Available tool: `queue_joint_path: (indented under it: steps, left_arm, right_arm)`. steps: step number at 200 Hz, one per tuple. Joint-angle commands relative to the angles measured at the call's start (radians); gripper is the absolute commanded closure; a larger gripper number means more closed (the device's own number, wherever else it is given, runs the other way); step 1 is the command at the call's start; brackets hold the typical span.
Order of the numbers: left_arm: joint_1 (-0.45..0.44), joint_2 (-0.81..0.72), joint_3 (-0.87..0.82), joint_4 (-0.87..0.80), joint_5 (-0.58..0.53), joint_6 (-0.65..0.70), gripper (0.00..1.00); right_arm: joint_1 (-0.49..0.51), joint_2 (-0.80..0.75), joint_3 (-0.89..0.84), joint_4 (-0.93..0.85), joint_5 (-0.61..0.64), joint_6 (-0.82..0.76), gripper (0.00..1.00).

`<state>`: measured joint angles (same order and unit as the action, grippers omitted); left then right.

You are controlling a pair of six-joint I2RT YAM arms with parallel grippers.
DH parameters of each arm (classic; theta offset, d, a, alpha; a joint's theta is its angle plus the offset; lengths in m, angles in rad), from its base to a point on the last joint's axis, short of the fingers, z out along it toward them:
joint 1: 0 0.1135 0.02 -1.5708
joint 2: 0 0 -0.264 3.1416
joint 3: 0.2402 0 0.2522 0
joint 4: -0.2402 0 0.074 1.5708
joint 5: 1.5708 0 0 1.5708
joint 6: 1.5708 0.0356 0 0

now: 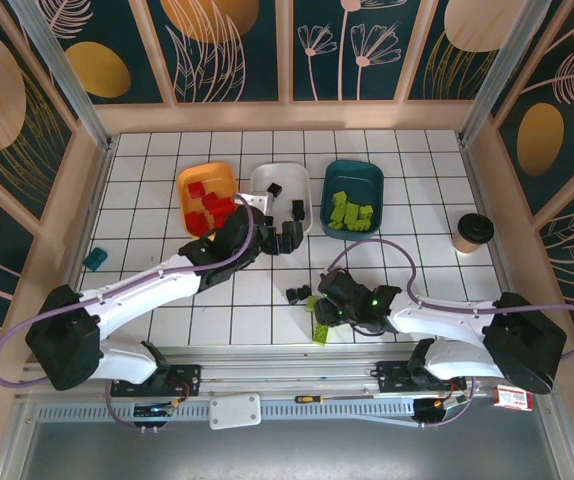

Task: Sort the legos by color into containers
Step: Pick up the lego from the bottom-center of the table, then place the lego in the container.

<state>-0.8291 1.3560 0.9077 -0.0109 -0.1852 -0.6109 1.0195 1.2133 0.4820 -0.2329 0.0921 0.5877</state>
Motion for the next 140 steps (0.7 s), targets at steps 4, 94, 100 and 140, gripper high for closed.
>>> queue_joint_path:
  steps: [4,94,100,140]
  left_arm:
    - [0.006,-0.049,-0.031,0.001,-0.04,-0.012,0.02]
    - [0.006,-0.226,-0.232,-0.041,-0.118,-0.073,0.02]
    - [0.006,-0.239,-0.244,-0.045,-0.116,-0.078,0.01]
    - [0.006,-0.288,-0.317,-0.09,-0.122,-0.122,0.01]
  right_arm:
    - [-0.021,0.005,0.009,0.013,0.057,0.007,0.72]
    - [-0.241,-0.039,0.276,0.075,0.0,-0.201,0.86]
    - [-0.247,0.003,0.318,0.093,-0.004,-0.22,0.86]
    - [-0.306,0.332,0.585,0.201,-0.072,-0.276,0.86]
